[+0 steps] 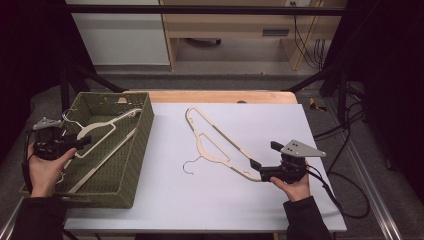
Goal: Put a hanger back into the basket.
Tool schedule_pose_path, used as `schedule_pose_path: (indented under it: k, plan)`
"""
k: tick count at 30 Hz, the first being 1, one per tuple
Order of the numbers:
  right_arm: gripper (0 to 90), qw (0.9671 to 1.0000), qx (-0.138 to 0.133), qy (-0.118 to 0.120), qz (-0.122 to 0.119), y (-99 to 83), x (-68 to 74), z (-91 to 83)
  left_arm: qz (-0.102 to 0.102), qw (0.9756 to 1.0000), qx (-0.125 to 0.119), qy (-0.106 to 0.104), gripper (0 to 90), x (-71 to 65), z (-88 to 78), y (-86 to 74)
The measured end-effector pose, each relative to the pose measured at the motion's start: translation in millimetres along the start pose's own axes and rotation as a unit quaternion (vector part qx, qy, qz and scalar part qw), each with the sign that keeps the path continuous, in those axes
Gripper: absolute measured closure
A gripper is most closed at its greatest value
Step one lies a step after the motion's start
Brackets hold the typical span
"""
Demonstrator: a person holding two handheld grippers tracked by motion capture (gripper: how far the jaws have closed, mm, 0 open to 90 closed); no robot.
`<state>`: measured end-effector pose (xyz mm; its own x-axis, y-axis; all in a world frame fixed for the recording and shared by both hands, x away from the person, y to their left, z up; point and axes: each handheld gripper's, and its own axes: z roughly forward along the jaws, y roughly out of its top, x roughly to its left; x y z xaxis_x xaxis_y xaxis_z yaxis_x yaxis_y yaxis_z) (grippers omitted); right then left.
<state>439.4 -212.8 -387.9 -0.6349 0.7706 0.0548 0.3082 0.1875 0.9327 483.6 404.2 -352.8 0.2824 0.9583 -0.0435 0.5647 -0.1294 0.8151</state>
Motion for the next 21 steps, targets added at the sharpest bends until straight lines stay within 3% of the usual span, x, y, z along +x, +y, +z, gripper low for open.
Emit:
schedule_pose_path:
  k: [4,9,14,19,21]
  plan:
    - [6.0,1.0000,-0.002,0.004,-0.001,-0.2,0.4,-0.3,0.027,0.9973,-0.057,-0.038,33.6,-27.5,-12.4,8.6]
    - [6.0,1.0000,-0.003,0.005,0.000,-0.2,1.0,-1.1,0.058,0.9878,-0.113,-0.089,27.3,-63.9,-25.4,15.4]
    - [5.9,1.0000,-0.007,0.005,0.000,0.4,0.6,-2.8,0.080,0.9796,-0.138,-0.122,21.9,-96.0,-28.7,14.9]
    - [5.9,0.9999,-0.010,0.005,-0.001,0.4,0.3,-3.4,0.104,0.9725,-0.148,-0.147,20.0,-130.6,-26.0,13.2]
    - [5.9,0.9999,-0.010,0.006,-0.001,0.4,0.3,-3.7,0.113,0.9682,-0.152,-0.164,19.0,-147.2,-25.0,10.7]
